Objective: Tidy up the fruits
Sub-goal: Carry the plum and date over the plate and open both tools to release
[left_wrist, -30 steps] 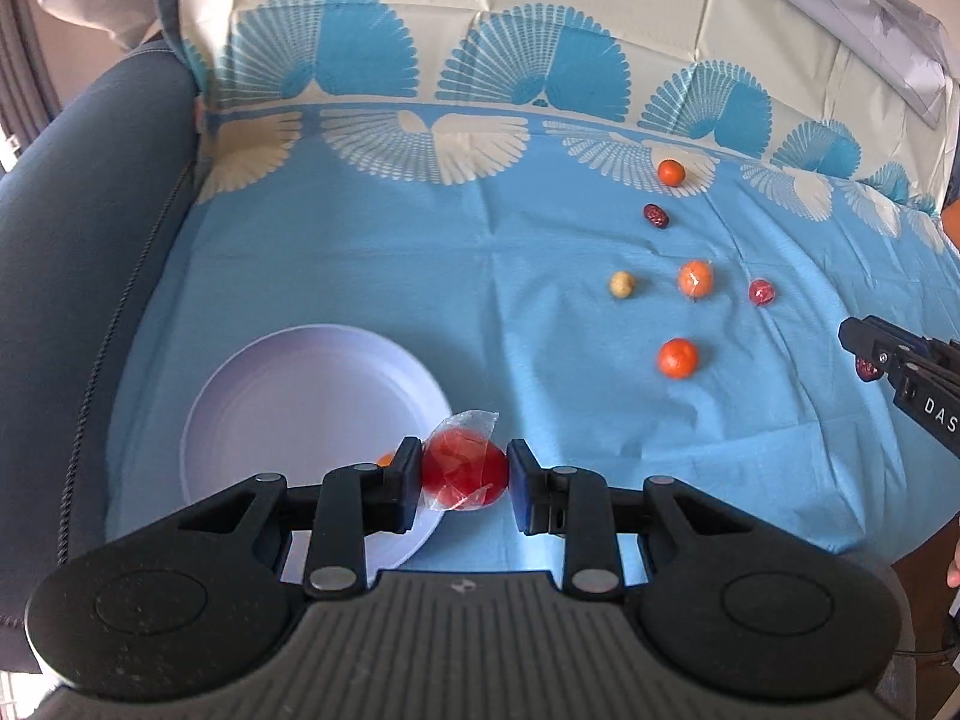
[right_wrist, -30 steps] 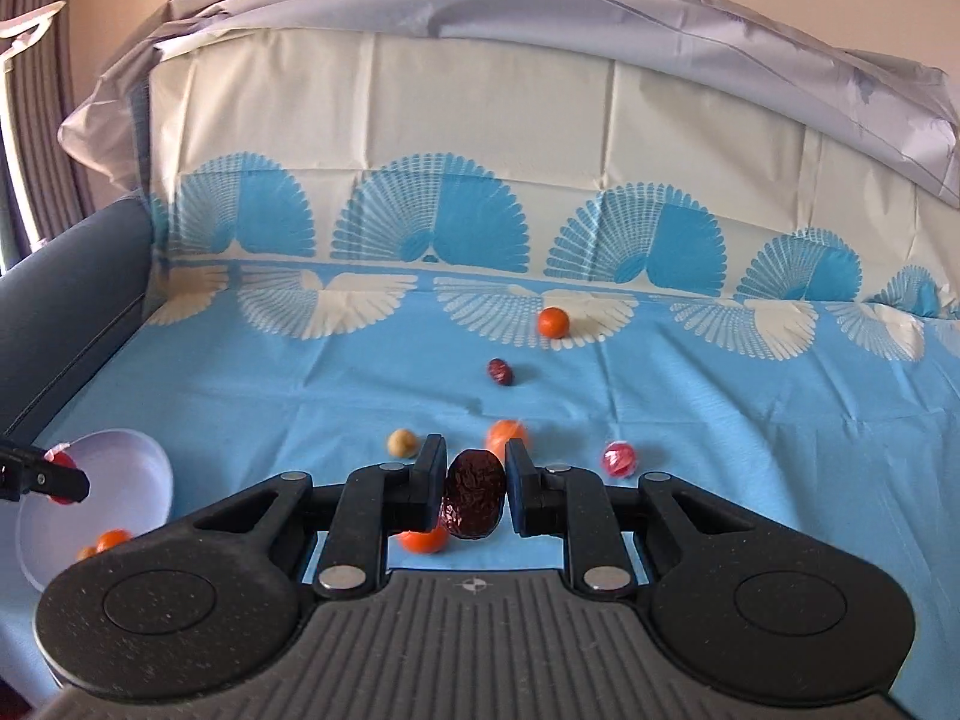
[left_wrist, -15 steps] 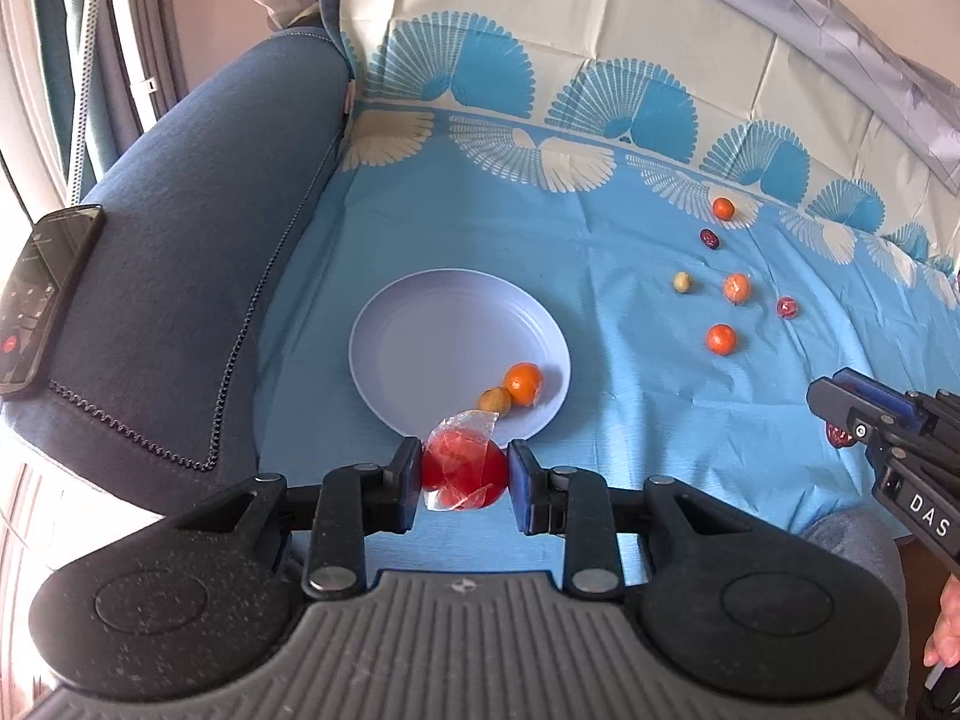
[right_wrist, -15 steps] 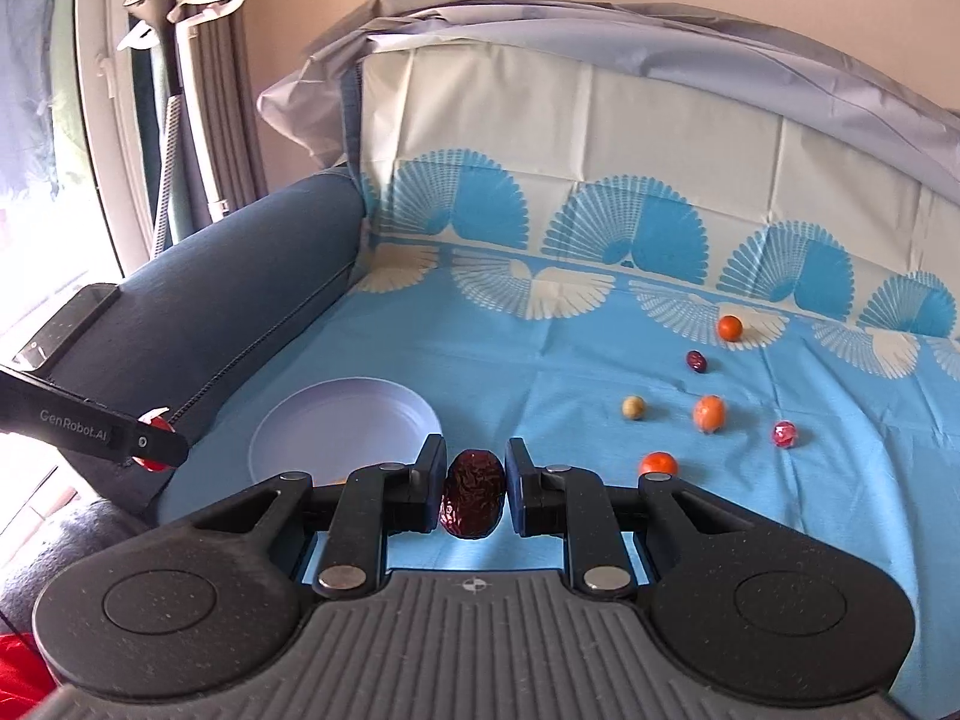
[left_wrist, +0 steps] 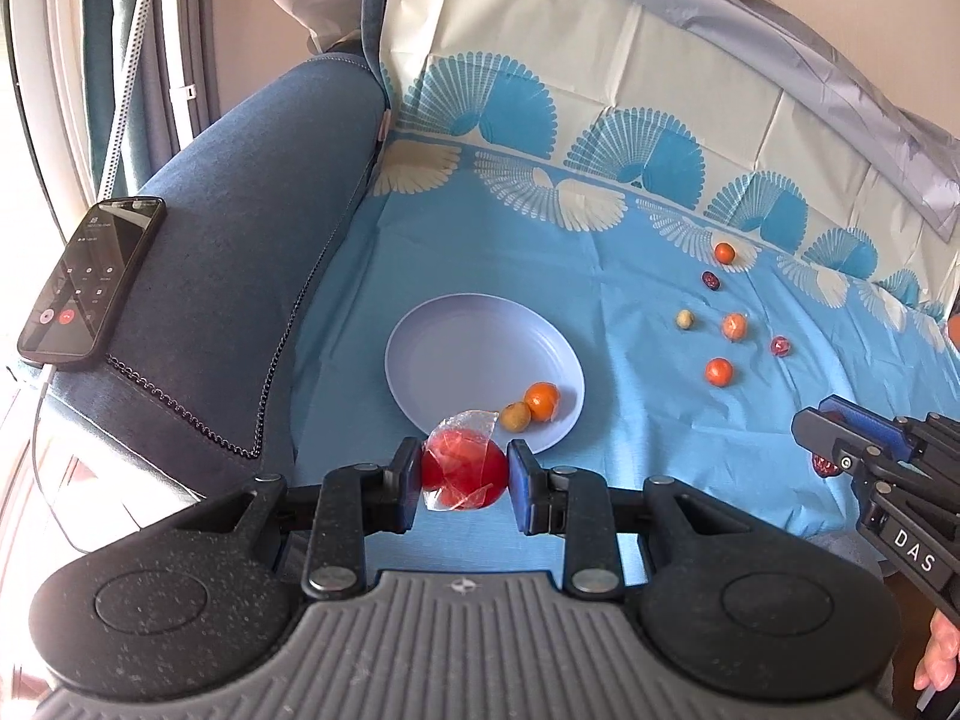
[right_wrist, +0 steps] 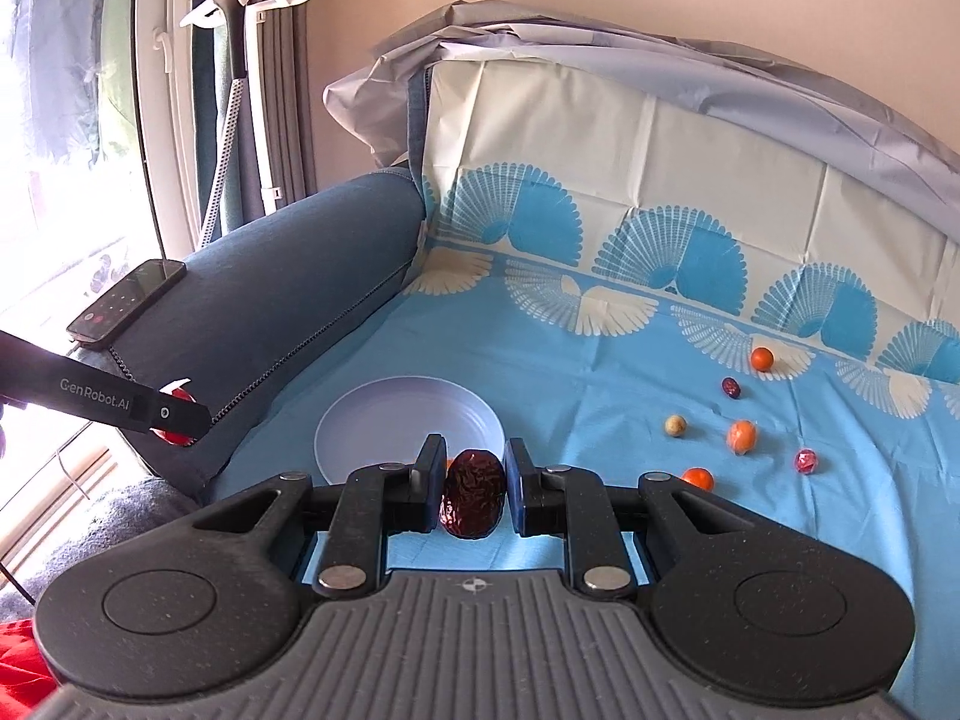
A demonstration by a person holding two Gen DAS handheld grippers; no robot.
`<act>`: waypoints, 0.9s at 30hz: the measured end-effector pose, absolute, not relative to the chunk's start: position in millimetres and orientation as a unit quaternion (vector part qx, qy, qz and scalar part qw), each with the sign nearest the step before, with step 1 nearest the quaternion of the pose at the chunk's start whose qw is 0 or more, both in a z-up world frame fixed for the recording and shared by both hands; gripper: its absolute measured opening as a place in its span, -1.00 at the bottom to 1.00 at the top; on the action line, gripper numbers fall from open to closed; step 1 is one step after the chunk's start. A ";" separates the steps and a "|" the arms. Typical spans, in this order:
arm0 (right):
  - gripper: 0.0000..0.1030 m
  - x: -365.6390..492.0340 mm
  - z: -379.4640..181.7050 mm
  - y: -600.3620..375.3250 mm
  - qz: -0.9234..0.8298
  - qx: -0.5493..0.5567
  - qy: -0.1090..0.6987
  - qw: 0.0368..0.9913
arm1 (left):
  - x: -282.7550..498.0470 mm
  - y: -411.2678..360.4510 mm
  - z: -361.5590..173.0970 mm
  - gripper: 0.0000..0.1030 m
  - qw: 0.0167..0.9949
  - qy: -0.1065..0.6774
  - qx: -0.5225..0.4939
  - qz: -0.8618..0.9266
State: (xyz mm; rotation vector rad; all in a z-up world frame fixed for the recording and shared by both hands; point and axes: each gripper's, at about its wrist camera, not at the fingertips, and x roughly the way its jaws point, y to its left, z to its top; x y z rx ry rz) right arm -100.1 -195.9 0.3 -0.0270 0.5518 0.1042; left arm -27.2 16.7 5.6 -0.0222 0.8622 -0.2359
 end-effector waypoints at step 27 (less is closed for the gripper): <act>-0.57 -52.1 -18.0 -175.9 0.081 -0.020 0.305 0.949 | 25.5 10.4 -15.3 -0.35 0.893 0.437 0.008 -0.107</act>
